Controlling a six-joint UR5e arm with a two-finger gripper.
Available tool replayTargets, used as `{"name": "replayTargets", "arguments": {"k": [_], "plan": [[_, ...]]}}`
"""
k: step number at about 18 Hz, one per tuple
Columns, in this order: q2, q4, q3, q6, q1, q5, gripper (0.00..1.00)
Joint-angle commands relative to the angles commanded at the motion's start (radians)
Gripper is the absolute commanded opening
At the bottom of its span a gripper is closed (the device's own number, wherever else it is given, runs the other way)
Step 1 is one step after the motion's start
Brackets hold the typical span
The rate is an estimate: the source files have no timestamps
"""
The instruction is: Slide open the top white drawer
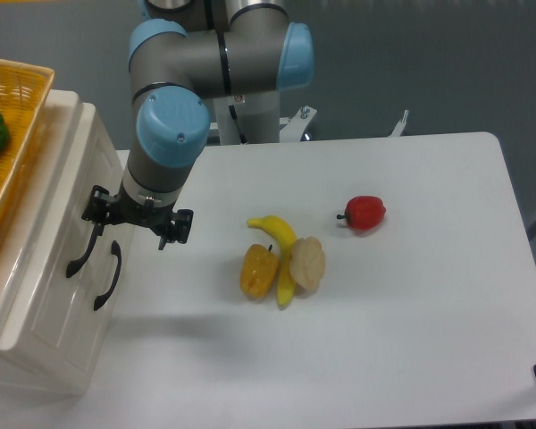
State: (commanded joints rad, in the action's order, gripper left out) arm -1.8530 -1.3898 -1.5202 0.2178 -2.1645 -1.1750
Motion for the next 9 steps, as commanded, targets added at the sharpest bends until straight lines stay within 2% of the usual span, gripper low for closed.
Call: {"name": "replayTargets", "arguments": {"k": [9], "plan": [[-0.002, 0.0, 0.0, -0.008, 0.0, 0.037, 1.0]]}}
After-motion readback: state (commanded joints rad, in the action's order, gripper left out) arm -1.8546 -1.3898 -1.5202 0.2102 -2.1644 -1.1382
